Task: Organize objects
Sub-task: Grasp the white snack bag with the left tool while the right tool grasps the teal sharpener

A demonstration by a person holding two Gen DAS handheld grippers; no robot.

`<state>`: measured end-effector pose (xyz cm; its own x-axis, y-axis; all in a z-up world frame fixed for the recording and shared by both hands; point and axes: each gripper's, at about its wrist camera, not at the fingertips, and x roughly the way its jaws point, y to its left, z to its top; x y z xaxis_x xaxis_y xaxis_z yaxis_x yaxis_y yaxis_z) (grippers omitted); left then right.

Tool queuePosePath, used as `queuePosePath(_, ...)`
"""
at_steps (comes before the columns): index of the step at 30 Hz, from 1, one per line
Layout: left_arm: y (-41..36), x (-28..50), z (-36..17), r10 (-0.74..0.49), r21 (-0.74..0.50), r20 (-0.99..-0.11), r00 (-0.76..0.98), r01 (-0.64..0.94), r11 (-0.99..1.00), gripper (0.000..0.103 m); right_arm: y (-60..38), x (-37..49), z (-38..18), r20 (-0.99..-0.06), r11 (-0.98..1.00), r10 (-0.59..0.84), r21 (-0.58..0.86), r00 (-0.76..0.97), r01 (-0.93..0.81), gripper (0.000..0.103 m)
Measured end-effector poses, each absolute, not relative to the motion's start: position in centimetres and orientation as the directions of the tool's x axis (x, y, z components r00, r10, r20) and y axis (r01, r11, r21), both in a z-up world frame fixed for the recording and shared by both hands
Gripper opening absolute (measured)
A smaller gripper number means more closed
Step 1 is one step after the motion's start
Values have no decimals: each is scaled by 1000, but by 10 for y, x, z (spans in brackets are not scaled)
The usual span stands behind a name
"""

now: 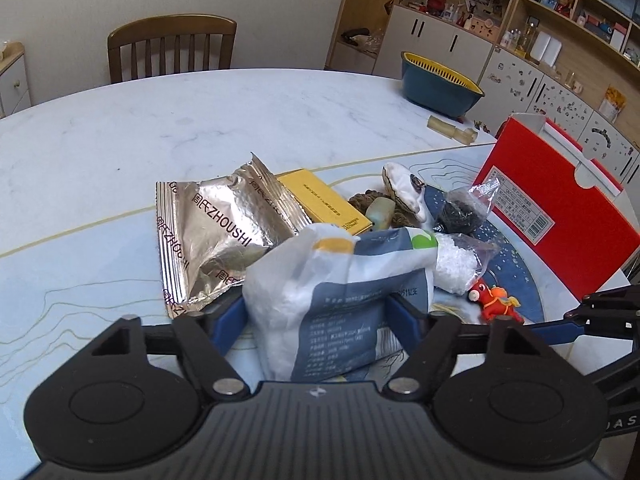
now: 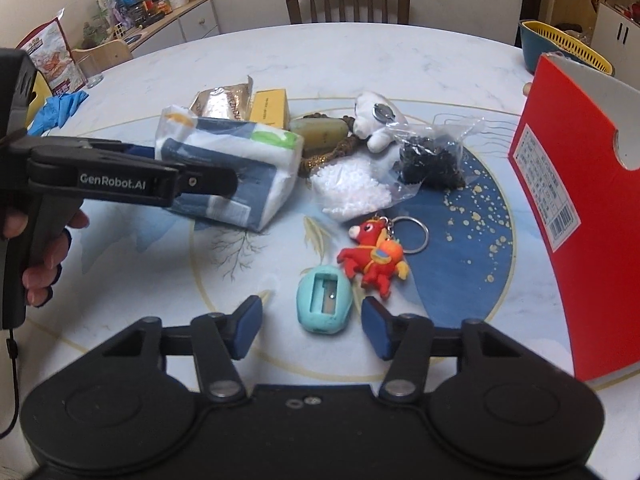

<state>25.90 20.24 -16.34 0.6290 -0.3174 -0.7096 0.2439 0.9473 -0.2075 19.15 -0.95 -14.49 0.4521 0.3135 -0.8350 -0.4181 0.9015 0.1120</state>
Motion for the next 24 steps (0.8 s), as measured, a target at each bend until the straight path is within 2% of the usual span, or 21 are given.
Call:
queuePosePath(2, 203, 259, -163, -316, -207, -713, 626, 242, 948, 68, -9, 193, -145, -836, 904, 305, 103, 456, -415, 45)
queuePosePath(9, 201, 256, -157, -334, -234, -711, 619, 240, 942, 42, -7, 193, -144, -841, 910, 275, 72, 466, -408, 29)
queuePosePath(13, 197, 250, -150, -338, -234, -702, 627, 246, 941, 33, -8, 191, -144, -842, 909, 273, 67, 465, -412, 29)
queuePosePath(24, 189, 217, -119, -338, -232, -657, 674, 245, 941, 26, -17, 171, -118, -811, 881, 307, 44, 498, -470, 28)
